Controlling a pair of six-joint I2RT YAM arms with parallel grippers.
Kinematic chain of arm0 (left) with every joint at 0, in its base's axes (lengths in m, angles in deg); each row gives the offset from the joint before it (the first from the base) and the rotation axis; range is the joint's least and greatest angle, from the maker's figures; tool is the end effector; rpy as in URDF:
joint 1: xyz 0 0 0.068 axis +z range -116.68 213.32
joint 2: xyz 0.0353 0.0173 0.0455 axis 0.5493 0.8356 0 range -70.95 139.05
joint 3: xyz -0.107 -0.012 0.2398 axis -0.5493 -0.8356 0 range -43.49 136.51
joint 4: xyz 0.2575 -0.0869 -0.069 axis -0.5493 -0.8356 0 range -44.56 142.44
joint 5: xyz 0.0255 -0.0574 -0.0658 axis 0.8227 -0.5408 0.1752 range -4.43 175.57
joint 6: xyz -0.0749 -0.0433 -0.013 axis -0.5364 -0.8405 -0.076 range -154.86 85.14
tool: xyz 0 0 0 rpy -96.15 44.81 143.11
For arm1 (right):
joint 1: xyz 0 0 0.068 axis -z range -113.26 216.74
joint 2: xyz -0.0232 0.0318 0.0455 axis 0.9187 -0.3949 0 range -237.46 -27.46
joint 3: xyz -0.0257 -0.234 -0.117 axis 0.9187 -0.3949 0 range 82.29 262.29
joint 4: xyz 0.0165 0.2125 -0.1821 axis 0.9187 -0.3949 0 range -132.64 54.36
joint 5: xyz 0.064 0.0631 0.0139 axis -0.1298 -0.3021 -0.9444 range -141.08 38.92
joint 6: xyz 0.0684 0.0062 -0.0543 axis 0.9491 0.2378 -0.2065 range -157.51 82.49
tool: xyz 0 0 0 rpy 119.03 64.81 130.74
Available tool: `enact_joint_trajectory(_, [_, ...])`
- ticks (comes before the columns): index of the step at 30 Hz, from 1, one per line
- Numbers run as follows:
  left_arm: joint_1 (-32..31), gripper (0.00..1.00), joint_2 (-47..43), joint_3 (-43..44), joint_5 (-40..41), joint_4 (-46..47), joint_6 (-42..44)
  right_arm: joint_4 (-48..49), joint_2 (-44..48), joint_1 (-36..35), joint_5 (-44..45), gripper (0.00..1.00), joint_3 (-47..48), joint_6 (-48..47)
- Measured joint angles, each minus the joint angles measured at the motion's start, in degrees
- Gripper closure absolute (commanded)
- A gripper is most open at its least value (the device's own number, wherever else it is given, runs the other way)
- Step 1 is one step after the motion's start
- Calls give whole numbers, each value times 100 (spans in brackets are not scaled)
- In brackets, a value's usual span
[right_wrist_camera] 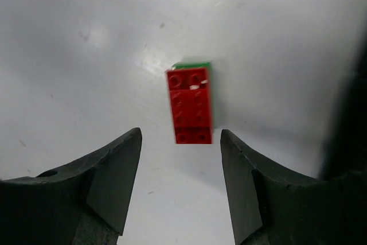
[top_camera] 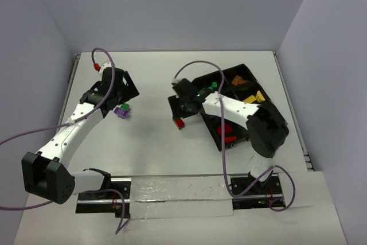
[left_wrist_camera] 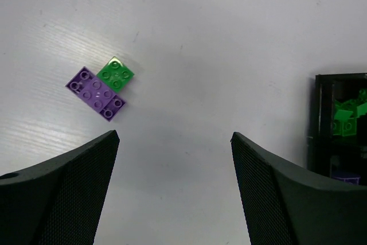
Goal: Sort the legos into containers by color
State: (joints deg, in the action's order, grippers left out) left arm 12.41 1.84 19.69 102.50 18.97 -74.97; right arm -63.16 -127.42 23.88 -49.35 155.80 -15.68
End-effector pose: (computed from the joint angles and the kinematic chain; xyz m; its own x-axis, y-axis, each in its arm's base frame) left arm 0.3112 -0.0948 0.2695 -0.5801 -0.4383 -0.6866 -0.3020 0.8986 -0.3184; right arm 0.3074 0.2820 0.1764 -0.7983 -0.2338 -0.5550 -0.3986 0.8959 0.1961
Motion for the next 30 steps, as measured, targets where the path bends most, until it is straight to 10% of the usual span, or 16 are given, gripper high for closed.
enact_joint_trajectory(30, [2,13,-30,-177,77,-103,-69,-259,-1105,-372,352,54,470,-625])
